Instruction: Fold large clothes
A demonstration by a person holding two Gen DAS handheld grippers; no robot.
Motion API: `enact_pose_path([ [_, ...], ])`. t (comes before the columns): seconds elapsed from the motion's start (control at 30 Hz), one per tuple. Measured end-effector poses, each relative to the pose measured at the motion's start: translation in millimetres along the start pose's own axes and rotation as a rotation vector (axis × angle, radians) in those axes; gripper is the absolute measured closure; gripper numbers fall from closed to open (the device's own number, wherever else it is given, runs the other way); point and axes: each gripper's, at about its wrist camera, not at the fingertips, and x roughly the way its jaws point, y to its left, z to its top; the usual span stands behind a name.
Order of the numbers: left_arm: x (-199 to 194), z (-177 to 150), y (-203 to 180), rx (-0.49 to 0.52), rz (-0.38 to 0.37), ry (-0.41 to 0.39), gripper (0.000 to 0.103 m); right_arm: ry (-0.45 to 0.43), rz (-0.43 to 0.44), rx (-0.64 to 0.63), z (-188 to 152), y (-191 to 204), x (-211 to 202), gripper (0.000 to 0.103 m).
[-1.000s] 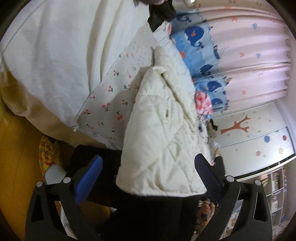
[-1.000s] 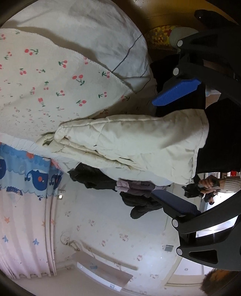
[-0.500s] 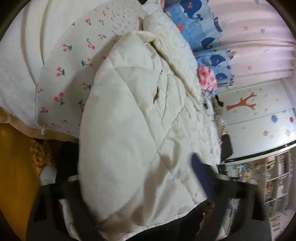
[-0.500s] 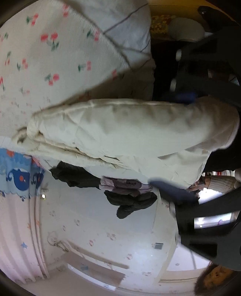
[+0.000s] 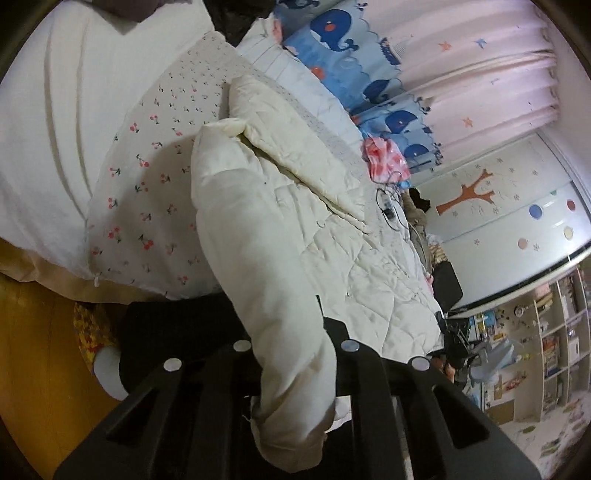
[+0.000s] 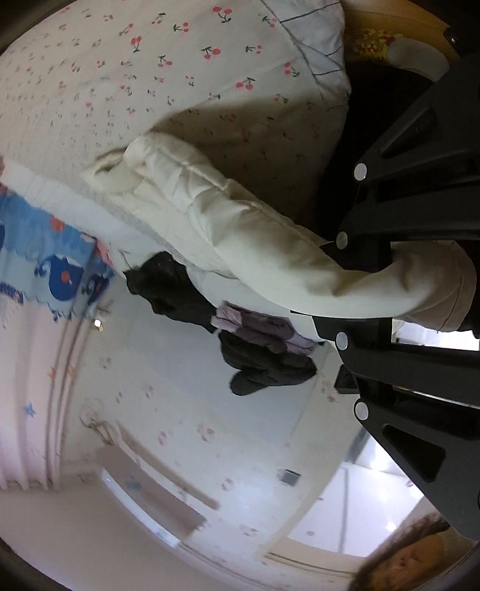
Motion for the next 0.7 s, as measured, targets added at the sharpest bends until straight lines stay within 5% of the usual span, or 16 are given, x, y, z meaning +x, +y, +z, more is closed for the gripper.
enact_pose_path([
  [0.13, 2.9, -26.1, 20.7, 0.037, 0.058, 0.118, 0.087, 0.113, -0.134, 0.039, -17.3, -26.4, -17.3, 0.083],
  [0.2, -3.5, -32.1, 38.3, -0.007, 0.107, 0.122, 0.07, 0.13, -0.237, 0.074, -21.5, -42.0, -33.6, 0.076],
  [0.27, -23.7, -33.7, 48.6, -0.04, 0.153, 0.078, 0.07, 0.079, -0.263, 0.09, -15.8, -43.4, -53.3, 0.068],
  [0.33, -48.4, -26.9, 49.3, -0.039, 0.205, 0.017, 0.067, -0.014, -0.288, 0.057, 4.2, -33.4, -72.0, 0.041],
  [0.4, -67.7, -9.4, 39.9, -0.016, 0.294, -0.043, 0.053, -0.082, -0.299, -0.014, 40.2, -14.9, -70.7, 0.027],
  [0.53, -47.1, 43.5, -5.2, 0.08, 0.333, -0.099, 0.037, -0.064, -0.361, -0.137, 107.5, 5.9, -9.2, 0.018],
  [0.7, 54.3, 99.3, -50.1, 0.188, 0.347, -0.044, 0.029, -0.002, -0.652, -0.205, 193.8, -28.7, 123.5, 0.015],
])
